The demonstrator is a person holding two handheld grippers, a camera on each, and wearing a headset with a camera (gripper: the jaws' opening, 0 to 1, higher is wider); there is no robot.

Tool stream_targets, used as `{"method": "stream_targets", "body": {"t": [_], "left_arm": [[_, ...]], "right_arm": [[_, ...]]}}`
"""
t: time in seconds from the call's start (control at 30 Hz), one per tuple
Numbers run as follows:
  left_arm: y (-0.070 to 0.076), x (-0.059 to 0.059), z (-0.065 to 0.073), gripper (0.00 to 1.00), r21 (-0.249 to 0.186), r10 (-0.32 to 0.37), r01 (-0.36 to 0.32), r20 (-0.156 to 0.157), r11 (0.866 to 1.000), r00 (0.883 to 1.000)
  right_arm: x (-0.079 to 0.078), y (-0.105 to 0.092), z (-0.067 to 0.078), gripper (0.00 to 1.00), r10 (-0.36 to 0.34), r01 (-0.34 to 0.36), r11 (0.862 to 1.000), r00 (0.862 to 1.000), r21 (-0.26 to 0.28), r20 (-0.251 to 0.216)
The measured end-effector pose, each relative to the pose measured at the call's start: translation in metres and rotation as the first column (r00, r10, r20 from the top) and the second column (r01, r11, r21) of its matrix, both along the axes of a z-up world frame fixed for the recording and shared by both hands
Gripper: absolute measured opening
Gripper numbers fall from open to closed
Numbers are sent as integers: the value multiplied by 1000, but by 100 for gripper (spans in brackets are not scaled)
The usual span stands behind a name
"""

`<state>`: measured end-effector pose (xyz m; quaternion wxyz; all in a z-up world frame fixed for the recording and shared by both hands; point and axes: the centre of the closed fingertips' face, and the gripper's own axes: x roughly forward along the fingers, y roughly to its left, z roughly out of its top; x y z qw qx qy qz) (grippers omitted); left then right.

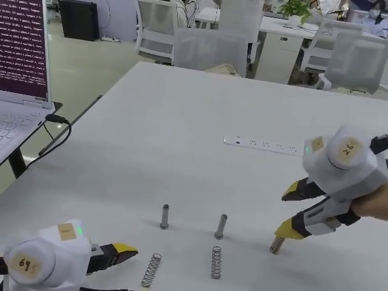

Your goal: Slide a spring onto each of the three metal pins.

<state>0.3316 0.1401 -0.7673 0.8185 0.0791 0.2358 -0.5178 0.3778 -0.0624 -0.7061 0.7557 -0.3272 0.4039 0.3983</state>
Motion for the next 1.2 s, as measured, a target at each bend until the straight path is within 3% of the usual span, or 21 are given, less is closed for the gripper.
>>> {"method": "stream_targets", "body": {"t": [0.4, 0.5, 0.67, 0.83, 0.93, 1.07, 1.2], "left_arm": [[-3, 6, -4, 40, -4, 12, -12, -2, 1000, 1000], [-2, 6, -5, 39, -3, 12, -12, -3, 1000, 1000], [0, 9, -8, 38, 5, 21, -21, -5, 1000, 1000], [0, 9, -8, 37, 10, 28, -28, -4, 1000, 1000], [1, 10, -10, 37, 18, 30, -30, -3, 999, 1000], [2, 10, -12, 36, 19, 38, -38, -4, 999, 999], [1, 10, -12, 36, 22, 37, -37, -2, 999, 999]], "right_arm": [[-12, -1, 2, 42, -21, 20, 999, 1000, 36, 19], [-15, -2, 2, 43, -42, 41, 997, 999, 66, 26], [-19, -3, 6, 44, -95, 83, 987, 992, 137, 84], [-22, -2, 22, 46, -155, 115, 969, 972, 219, 177], [-27, 0, 31, 46, -187, 128, 955, 960, 266, 210], [-37, -4, 37, 46, -239, 161, 936, 943, 312, 231], [-51, -9, 34, 46, -285, 198, 916, 933, 349, 219]]}}
